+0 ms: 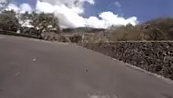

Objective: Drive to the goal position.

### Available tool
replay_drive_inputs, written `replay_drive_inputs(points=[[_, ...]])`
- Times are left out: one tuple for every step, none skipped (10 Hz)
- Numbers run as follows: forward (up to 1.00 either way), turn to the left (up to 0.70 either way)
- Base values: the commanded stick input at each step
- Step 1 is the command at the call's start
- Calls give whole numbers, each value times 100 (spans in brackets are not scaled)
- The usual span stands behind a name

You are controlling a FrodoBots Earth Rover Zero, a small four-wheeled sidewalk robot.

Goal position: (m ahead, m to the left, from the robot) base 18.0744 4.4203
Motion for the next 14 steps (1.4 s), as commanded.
replay_drive_inputs(points=[[70, 0], [70, 0], [70, 0], [70, 0], [70, 0], [70, 0], [70, 0], [70, 0], [70, 0], [70, 0], [70, 0], [70, 0], [70, 0], [70, 0]])
